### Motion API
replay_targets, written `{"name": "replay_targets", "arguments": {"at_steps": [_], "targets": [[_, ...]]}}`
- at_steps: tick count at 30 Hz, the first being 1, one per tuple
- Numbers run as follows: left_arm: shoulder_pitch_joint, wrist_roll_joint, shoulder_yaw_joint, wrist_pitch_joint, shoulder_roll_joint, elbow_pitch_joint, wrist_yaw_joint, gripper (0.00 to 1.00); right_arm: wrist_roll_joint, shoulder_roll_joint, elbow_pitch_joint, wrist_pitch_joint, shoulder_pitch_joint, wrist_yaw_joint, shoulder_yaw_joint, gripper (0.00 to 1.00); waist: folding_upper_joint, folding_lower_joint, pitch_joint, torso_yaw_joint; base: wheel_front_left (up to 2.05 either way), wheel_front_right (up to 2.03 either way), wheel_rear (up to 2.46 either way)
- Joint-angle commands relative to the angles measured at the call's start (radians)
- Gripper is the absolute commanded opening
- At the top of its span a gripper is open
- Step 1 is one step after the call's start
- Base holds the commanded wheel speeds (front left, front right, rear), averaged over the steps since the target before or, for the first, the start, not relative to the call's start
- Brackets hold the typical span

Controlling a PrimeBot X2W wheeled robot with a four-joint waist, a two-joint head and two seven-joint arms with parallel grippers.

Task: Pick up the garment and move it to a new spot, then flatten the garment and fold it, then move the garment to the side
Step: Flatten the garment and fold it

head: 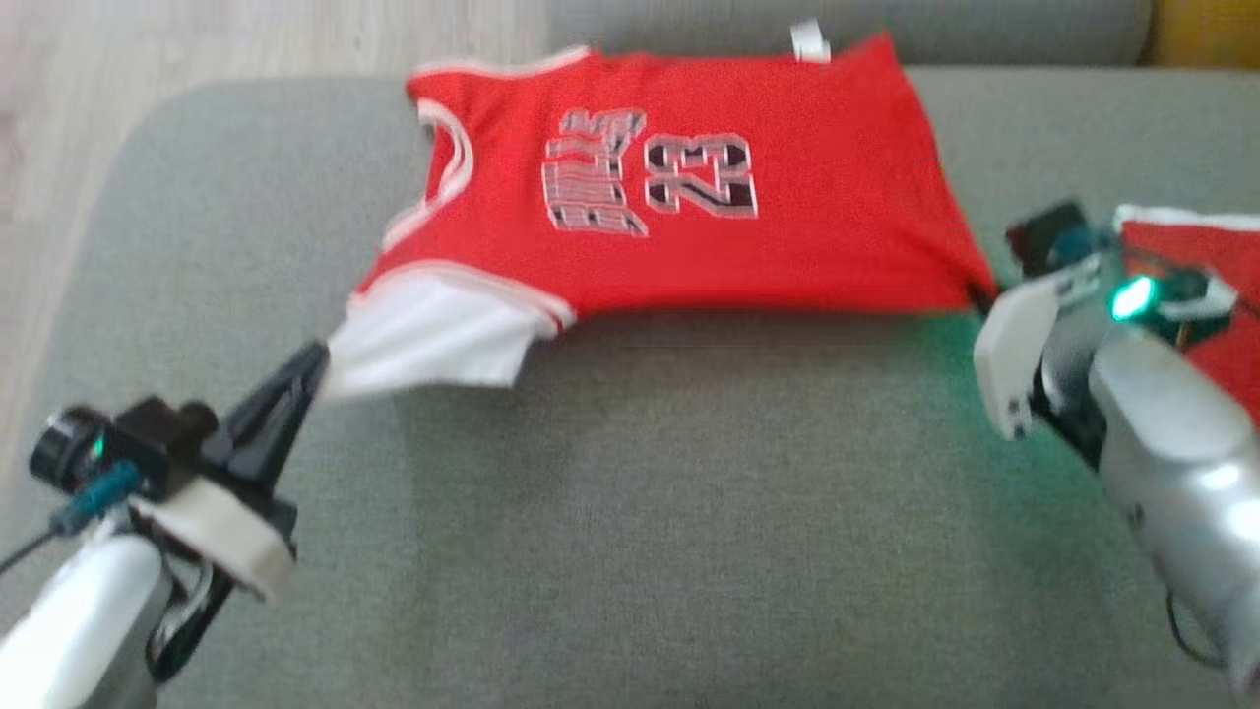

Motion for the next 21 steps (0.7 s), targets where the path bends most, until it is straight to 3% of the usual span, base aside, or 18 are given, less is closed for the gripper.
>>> {"name": "replay_targets", "arguments": {"at_steps": [1,9,16,21], "targets": [[-0.007,-0.014,0.043,0.015,0.071,-0.048,0.005,0.00,0.065,-0.048,-0.065,0.042,0.034,-0.002,0.048,0.00,-0.0001,0.0002,-0.054,0.001,0.00,0.00,0.00],[0.152,-0.076,0.014,0.126,0.143,-0.201,0.022,0.00,0.335,-0.226,-0.315,0.227,0.161,-0.002,0.210,0.00,-0.0001,0.0002,-0.144,-0.010,0.00,0.00,0.00],[0.235,-0.119,0.017,0.196,0.187,-0.342,0.077,0.00,0.512,-0.367,-0.514,0.324,0.227,-0.002,0.275,0.00,-0.0001,0.0002,-0.159,-0.015,0.00,0.00,0.00],[0.211,-0.130,0.024,0.211,0.177,-0.349,0.088,0.00,0.528,-0.381,-0.542,0.314,0.218,-0.002,0.270,0.00,-0.0001,0.0002,-0.137,-0.017,0.00,0.00,0.00]]}}
